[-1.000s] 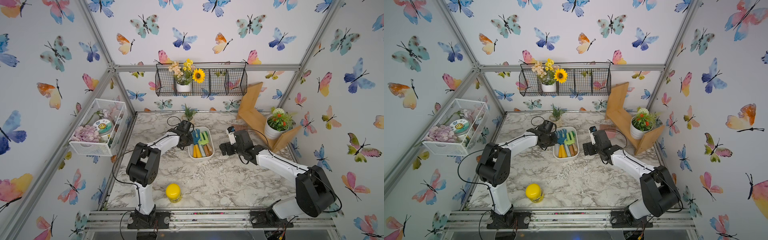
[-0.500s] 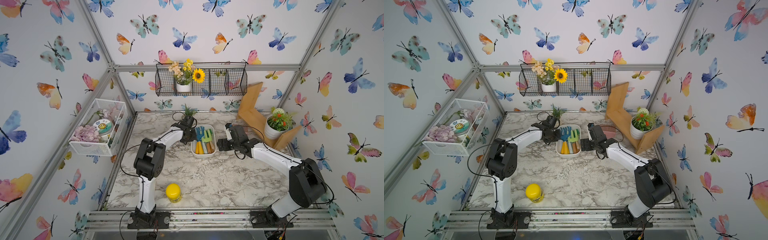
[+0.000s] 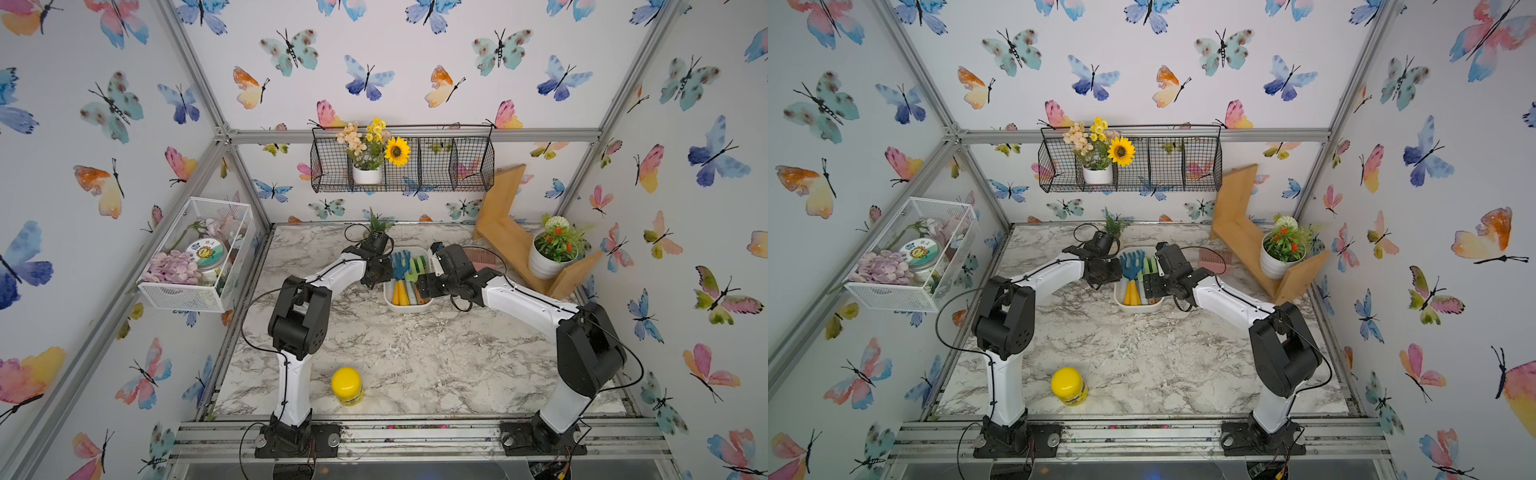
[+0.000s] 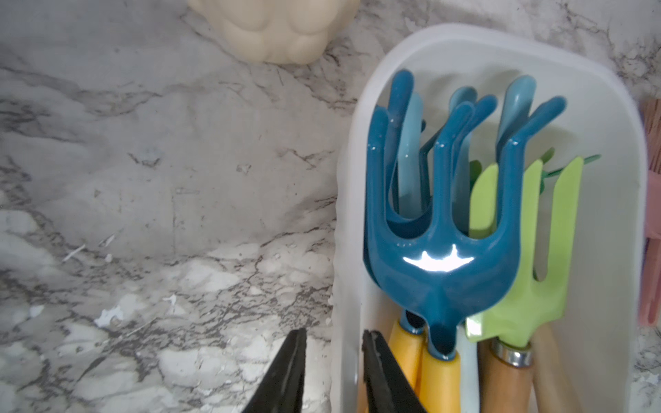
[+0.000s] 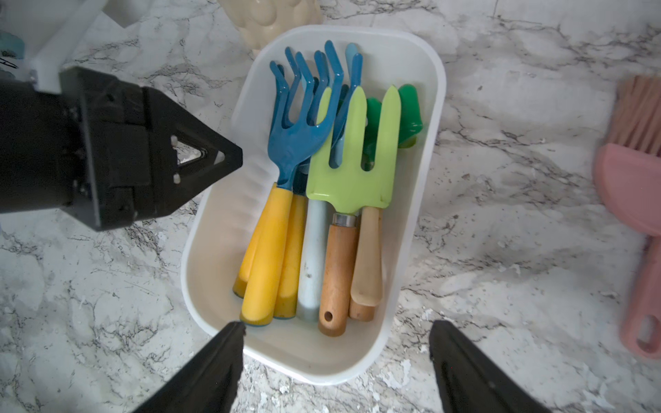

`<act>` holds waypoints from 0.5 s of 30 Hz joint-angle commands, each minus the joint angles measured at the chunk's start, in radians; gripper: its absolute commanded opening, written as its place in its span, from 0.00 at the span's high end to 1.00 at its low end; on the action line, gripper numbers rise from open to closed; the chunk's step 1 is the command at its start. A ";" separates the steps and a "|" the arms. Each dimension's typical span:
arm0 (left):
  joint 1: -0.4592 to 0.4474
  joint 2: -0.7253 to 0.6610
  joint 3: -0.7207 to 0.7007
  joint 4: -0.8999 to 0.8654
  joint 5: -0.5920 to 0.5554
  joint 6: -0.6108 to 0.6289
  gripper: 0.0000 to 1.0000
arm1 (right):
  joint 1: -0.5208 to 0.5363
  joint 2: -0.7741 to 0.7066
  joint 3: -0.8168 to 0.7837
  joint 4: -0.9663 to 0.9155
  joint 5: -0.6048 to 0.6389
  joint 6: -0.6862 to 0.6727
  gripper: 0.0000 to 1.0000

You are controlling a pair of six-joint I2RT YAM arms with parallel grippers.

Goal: Take the hand rake out of the storage box
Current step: Adjust the storage box at the center of the board.

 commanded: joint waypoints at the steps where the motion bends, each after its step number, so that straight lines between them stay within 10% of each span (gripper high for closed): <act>1: 0.018 -0.140 -0.031 -0.016 -0.038 0.020 0.66 | 0.028 0.055 0.062 -0.049 0.033 0.015 0.17; 15: 0.096 -0.335 -0.220 -0.046 -0.131 0.072 0.66 | 0.093 0.272 0.259 -0.082 0.075 0.058 0.39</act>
